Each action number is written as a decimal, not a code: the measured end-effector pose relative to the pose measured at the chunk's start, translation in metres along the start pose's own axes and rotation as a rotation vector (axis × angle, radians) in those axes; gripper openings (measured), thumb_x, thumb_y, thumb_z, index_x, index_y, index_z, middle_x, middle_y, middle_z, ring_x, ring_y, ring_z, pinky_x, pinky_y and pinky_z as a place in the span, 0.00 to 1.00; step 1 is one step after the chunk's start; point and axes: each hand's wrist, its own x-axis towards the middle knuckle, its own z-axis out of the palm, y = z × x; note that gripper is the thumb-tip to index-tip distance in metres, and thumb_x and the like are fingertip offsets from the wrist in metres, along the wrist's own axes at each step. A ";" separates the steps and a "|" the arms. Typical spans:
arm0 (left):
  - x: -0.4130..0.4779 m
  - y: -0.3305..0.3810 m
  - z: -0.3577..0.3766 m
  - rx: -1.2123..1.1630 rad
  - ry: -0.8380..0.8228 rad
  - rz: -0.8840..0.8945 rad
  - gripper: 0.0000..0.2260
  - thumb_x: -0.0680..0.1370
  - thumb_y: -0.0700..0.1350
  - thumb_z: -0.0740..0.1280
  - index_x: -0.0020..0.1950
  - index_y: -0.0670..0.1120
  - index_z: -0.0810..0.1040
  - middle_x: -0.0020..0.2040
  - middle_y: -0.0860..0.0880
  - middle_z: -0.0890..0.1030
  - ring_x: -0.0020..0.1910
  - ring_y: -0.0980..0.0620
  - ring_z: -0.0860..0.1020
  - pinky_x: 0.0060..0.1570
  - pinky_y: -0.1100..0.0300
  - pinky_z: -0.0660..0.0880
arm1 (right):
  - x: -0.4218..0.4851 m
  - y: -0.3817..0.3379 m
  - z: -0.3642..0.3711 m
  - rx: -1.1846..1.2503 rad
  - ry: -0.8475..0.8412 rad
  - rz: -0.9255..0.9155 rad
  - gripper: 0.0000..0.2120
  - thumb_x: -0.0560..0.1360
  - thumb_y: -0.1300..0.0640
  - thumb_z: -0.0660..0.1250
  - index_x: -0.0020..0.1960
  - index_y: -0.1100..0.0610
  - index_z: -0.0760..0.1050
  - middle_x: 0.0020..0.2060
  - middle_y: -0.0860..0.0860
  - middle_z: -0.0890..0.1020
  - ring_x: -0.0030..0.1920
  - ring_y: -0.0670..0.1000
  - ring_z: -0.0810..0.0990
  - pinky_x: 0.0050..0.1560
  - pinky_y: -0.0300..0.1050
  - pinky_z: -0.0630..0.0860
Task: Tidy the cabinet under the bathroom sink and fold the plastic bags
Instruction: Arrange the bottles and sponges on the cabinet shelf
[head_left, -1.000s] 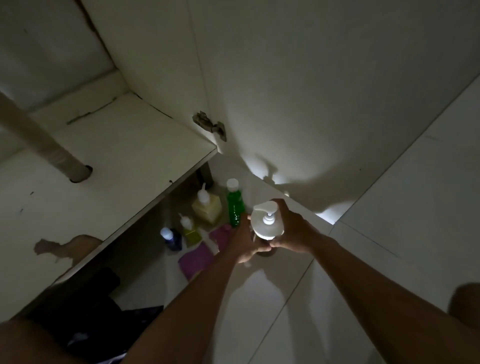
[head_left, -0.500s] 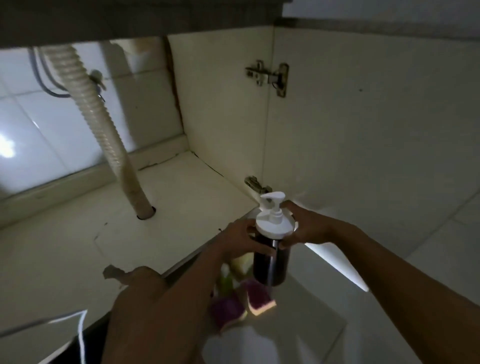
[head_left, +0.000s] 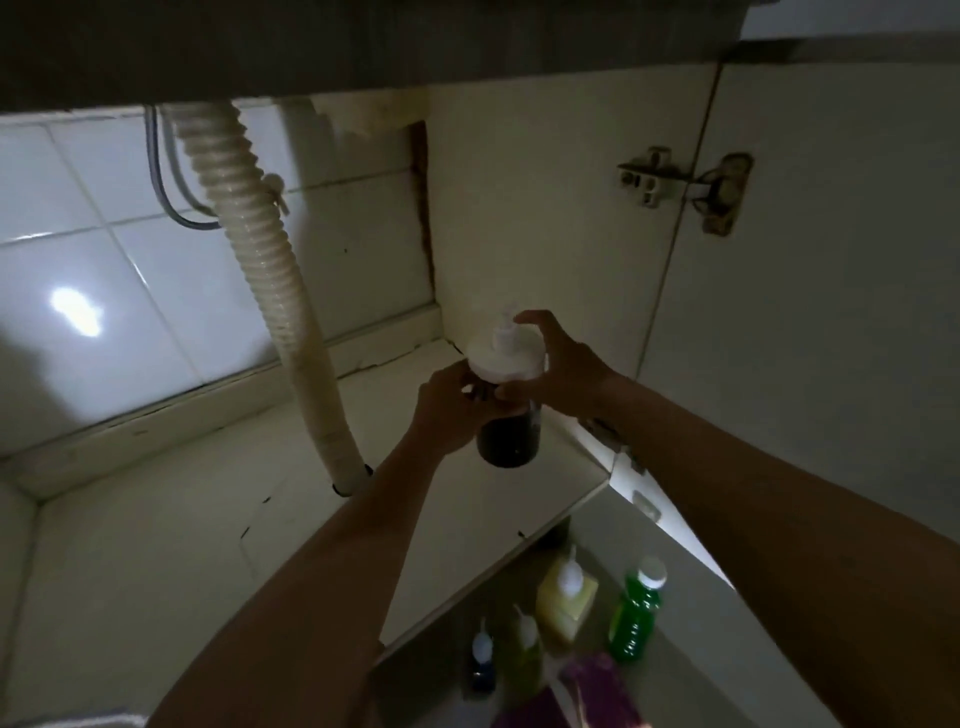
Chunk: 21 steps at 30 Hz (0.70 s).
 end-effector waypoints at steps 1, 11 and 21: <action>0.012 -0.009 -0.004 0.021 0.005 -0.009 0.31 0.65 0.51 0.81 0.67 0.52 0.77 0.53 0.61 0.77 0.52 0.60 0.75 0.50 0.66 0.71 | 0.014 0.003 0.009 0.016 0.004 -0.030 0.44 0.67 0.46 0.80 0.74 0.47 0.57 0.66 0.54 0.73 0.57 0.53 0.74 0.52 0.46 0.73; 0.095 -0.078 -0.004 0.043 0.115 -0.141 0.37 0.68 0.51 0.80 0.74 0.50 0.69 0.69 0.52 0.74 0.68 0.50 0.72 0.59 0.60 0.67 | 0.099 0.040 0.059 -0.044 0.089 -0.116 0.28 0.77 0.53 0.70 0.75 0.51 0.66 0.68 0.53 0.76 0.64 0.56 0.76 0.54 0.40 0.70; 0.153 -0.108 -0.015 0.084 0.080 -0.139 0.36 0.71 0.55 0.76 0.75 0.53 0.65 0.71 0.51 0.73 0.67 0.47 0.73 0.66 0.46 0.72 | 0.152 0.047 0.073 -0.234 0.255 -0.210 0.17 0.79 0.53 0.68 0.66 0.53 0.72 0.58 0.55 0.76 0.54 0.56 0.78 0.48 0.44 0.73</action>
